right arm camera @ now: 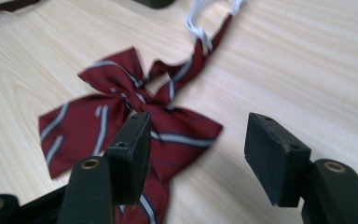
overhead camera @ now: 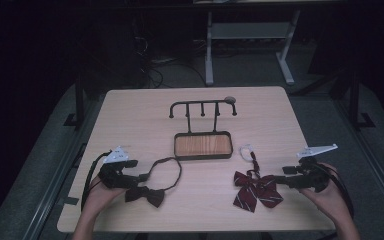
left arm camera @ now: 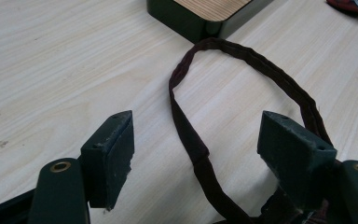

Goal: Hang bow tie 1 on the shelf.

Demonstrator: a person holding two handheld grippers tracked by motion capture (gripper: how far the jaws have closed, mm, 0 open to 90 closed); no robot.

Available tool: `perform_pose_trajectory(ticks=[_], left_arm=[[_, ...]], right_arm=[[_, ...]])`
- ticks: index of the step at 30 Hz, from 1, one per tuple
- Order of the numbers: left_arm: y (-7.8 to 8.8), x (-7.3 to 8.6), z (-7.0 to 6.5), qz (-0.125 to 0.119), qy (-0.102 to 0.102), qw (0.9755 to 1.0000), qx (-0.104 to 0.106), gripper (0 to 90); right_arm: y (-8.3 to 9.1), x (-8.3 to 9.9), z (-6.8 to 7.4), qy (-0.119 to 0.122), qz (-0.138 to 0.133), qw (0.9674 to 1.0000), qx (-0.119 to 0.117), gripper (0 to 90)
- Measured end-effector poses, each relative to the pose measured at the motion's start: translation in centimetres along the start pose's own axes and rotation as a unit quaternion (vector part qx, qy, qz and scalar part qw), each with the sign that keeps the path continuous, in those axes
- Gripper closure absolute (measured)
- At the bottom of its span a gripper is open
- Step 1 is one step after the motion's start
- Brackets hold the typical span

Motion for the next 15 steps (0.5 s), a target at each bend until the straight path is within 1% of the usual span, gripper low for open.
perform_pose_trajectory(ticks=[1,3,4,5,6,9,11,12,13,15], left_arm=[[0.0,-0.1,0.0,-0.005,0.003,1.0,0.0,27.1],[0.0,-0.1,0.0,-0.006,0.006,1.0,0.0,27.1],[0.1,0.0,0.1,-0.006,0.008,1.0,0.0,27.1],[0.1,0.0,0.1,-0.008,0.009,0.9999,0.0,27.1],[0.0,0.0,0.1,-0.007,0.01,0.9999,0.0,27.0],[0.0,0.1,0.1,-0.007,0.011,0.9999,0.001,27.0],[-0.1,0.1,0.1,-0.005,0.008,1.0,0.001,27.0],[-0.1,0.1,0.1,-0.005,0.008,1.0,0.001,27.1],[-0.1,0.1,0.1,-0.003,0.006,1.0,0.0,27.0],[-0.1,0.1,0.1,-0.004,0.007,1.0,-0.001,27.0]], right_arm=[[0.0,-0.7,0.4,0.011,0.002,0.9999,-0.001,42.1],[0.0,-1.3,0.7,0.017,0.006,0.9998,-0.003,42.6],[0.0,-1.3,0.7,0.017,0.006,0.9998,-0.003,42.6],[0.0,-1.6,0.8,0.02,0.01,0.9997,-0.002,42.8],[0.1,-2.3,1.0,0.02,0.016,0.9997,0.0,42.8],[0.3,-3.1,1.0,0.025,0.018,0.9995,0.004,43.0],[0.3,-3.7,1.1,0.028,0.022,0.9994,0.005,44.0],[0.3,-3.7,1.1,0.028,0.022,0.9994,0.005,44.0],[0.2,-4.3,1.1,0.033,0.026,0.9991,0.007,44.2],[0.0,-4.8,1.2,0.037,0.036,0.9985,0.014,44.8]])
Point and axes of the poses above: each handheld gripper's, and its own axes: y roughly backward along the jaws, x roughly out of its underside, z roughly to its left, the point moved 6 cm from there along -y, roughly forward along the jaws, and after that the axes turned 4 degrees about -x, right-handed, at the moved point
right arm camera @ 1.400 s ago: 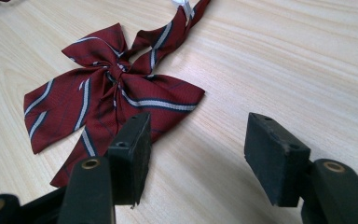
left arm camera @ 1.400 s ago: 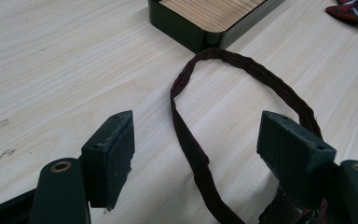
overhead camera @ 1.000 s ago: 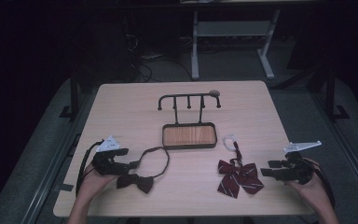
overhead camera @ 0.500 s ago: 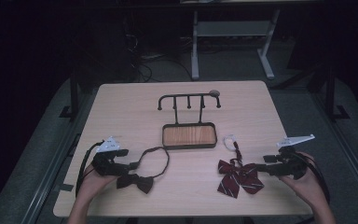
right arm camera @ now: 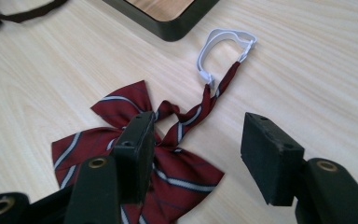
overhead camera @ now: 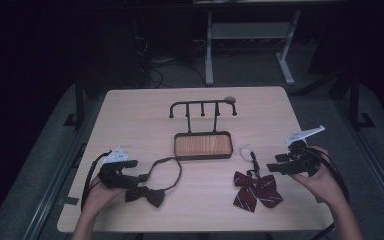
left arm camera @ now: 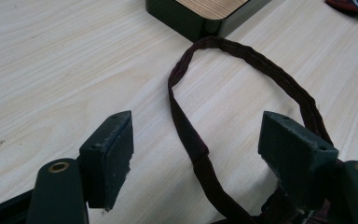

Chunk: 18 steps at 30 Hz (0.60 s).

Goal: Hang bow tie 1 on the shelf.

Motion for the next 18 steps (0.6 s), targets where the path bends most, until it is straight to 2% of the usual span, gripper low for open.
perform_pose_trajectory(ticks=[2,4,9,18], left_arm=[[0.1,0.0,0.0,-0.003,0.003,1.0,0.0,27.0],[0.2,0.0,0.2,0.0,-0.004,1.0,-0.002,27.1],[0.1,0.0,0.1,-0.001,0.0,1.0,-0.001,27.0],[0.0,0.1,0.2,-0.001,-0.002,1.0,-0.002,27.0]], right_arm=[[-0.3,-0.6,-0.1,0.0,0.007,1.0,0.004,45.2],[-0.8,-1.1,-0.2,0.001,0.013,0.9999,0.001,45.8],[-1.8,-2.2,-0.4,0.0,0.022,0.9997,-0.008,46.6],[-2.9,-4.1,-0.7,0.007,0.042,0.9991,-0.002,47.1]])
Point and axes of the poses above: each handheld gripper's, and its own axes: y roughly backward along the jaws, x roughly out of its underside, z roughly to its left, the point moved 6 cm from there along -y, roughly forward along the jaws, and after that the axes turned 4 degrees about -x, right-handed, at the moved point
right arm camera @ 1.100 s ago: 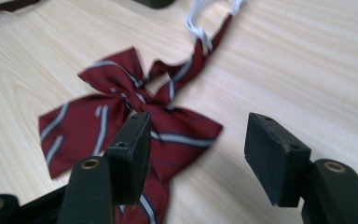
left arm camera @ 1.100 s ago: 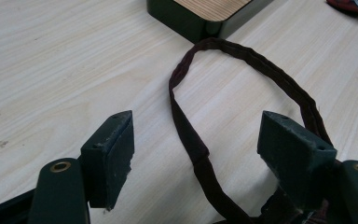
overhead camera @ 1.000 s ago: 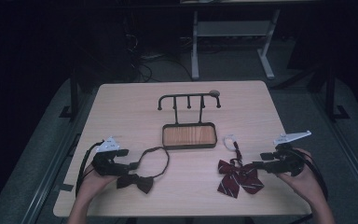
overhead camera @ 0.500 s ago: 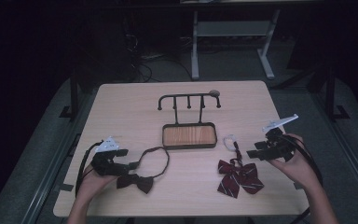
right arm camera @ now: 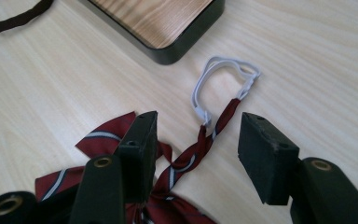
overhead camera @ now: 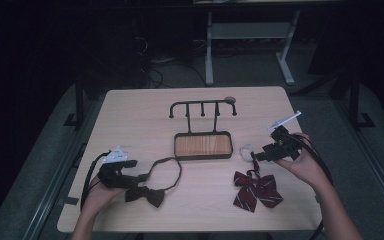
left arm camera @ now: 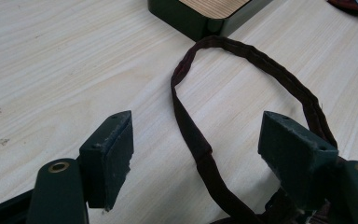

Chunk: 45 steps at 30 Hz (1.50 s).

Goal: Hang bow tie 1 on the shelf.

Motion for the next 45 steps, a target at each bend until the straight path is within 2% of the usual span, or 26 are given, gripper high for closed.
perform_pose_trajectory(ticks=[14,23,29,37,40,45], left_arm=[[0.0,0.0,0.1,0.0,-0.002,1.0,0.0,27.0],[0.0,0.1,0.2,0.0,-0.002,1.0,0.0,27.0],[0.1,0.1,0.2,-0.001,-0.002,1.0,-0.001,27.0],[0.0,0.1,0.2,0.001,-0.003,1.0,-0.001,27.1],[0.0,0.1,0.1,0.004,-0.004,1.0,0.0,27.0],[0.0,0.1,0.2,0.004,-0.005,1.0,0.0,27.1]], right_arm=[[-0.6,-2.1,-0.6,0.001,0.013,0.9999,0.007,47.5],[-1.3,-2.4,-0.9,-0.005,0.022,0.9997,0.011,47.7],[-2.2,-2.6,-1.6,-0.011,0.03,0.9994,0.015,49.2],[-3.9,-2.6,-2.5,-0.023,0.058,0.9978,0.019,52.8],[-4.6,-2.6,-2.7,-0.017,0.07,0.9969,0.031,54.2],[-5.4,-2.7,-2.9,-0.021,0.081,0.9957,0.038,56.0]])
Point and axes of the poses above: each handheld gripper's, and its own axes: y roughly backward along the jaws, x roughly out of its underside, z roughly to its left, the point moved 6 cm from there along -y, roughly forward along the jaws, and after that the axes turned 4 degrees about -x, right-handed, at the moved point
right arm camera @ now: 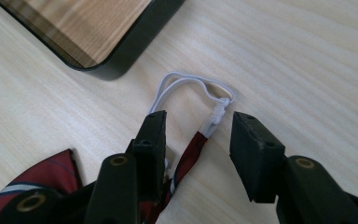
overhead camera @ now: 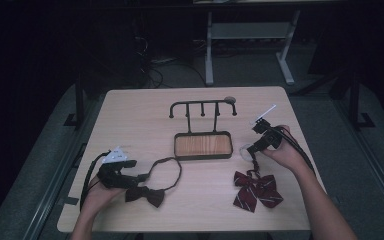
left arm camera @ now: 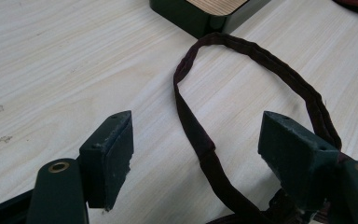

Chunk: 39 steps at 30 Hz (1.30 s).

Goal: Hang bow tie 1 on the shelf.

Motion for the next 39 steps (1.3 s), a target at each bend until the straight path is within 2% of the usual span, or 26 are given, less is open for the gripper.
perform_pose_trajectory(ticks=[5,11,17,20,21,24,32,38,39], left_arm=[[0.0,0.0,0.0,0.001,-0.001,1.0,0.0,27.0],[-0.1,0.0,-0.1,0.0,0.001,1.0,0.0,27.0],[-0.1,0.0,0.0,0.0,0.0,1.0,0.0,27.0],[-0.1,0.0,-0.1,0.0,0.0,1.0,0.0,27.0],[-0.1,0.0,-0.1,0.0,0.0,1.0,0.0,27.0],[-0.1,0.0,0.0,0.002,-0.003,1.0,0.001,27.1],[-0.2,0.0,-0.1,0.0,0.0,1.0,0.002,27.0],[-0.3,0.1,-0.2,0.005,-0.002,1.0,0.002,27.1],[-0.3,0.1,-0.2,0.006,-0.005,1.0,0.002,27.1]], right_arm=[[-0.8,0.1,-0.3,-0.009,0.022,0.9996,0.014,59.0],[-1.2,0.1,-0.5,-0.016,0.031,0.9991,0.025,62.5],[-1.7,0.1,-0.4,-0.007,0.041,0.9985,0.035,66.8],[-1.9,0.1,-0.3,-0.003,0.045,0.9981,0.042,71.5],[-1.9,0.1,-0.2,-0.001,0.049,0.9978,0.045,77.0],[-2.0,0.2,-0.1,0.0,0.057,0.9973,0.046,83.4],[-1.6,0.5,-0.2,0.0,0.06,0.9974,0.039,85.8],[0.0,0.8,0.1,-0.004,0.038,0.9992,0.014,85.9],[0.6,0.9,0.4,-0.005,0.03,0.9995,0.004,85.9]])
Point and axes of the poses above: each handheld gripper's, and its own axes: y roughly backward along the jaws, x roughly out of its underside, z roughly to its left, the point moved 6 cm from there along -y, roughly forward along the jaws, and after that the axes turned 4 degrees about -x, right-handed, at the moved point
